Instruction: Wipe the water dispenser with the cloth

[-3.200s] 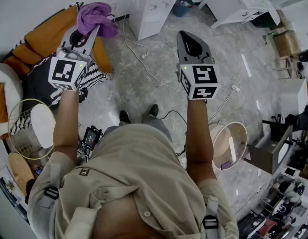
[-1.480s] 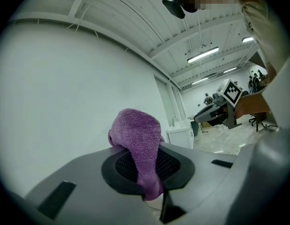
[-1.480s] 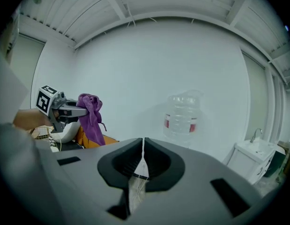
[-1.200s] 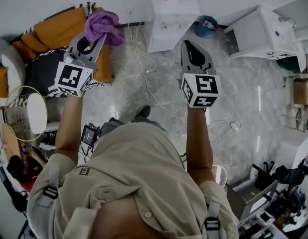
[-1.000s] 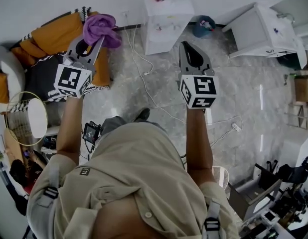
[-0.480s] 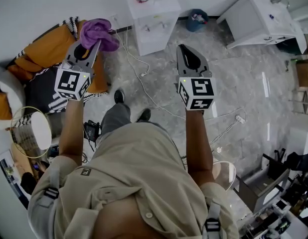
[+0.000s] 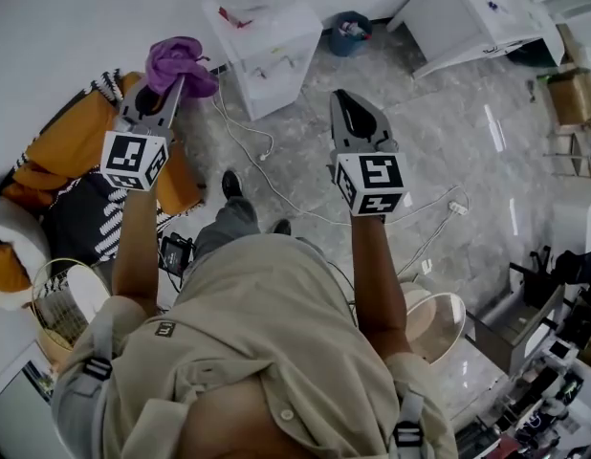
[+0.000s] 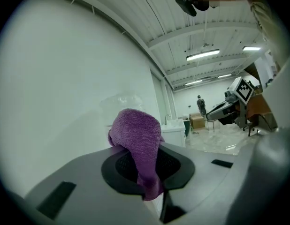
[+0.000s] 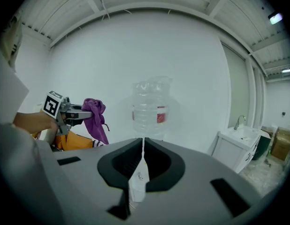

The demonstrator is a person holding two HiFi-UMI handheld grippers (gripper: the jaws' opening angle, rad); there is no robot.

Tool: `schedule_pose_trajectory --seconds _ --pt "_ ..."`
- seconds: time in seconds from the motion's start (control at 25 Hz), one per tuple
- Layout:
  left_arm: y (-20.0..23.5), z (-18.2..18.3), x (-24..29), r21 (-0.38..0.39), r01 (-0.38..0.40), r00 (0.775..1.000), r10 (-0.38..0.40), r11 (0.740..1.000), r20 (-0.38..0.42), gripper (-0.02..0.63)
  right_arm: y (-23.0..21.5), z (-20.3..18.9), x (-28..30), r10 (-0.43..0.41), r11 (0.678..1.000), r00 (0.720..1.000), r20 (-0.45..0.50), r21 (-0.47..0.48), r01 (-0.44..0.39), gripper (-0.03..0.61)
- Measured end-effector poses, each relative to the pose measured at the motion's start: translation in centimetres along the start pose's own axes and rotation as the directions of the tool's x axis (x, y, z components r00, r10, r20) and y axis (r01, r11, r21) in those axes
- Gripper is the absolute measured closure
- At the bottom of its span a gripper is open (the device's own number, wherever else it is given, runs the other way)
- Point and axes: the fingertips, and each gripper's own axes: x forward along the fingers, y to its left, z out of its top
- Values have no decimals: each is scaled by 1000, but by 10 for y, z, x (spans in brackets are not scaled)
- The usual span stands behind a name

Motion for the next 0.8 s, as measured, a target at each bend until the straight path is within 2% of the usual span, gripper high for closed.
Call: schedule_pose_trajectory --seconds 0.52,0.8 --pt "104 -16 50 -9 108 994 -107 994 23 555 35 31 88 -92 996 995 -22 16 93 551" --pt "151 -42 62 -75 102 994 -100 992 41 555 60 31 119 -101 995 992 -77 -29 99 551"
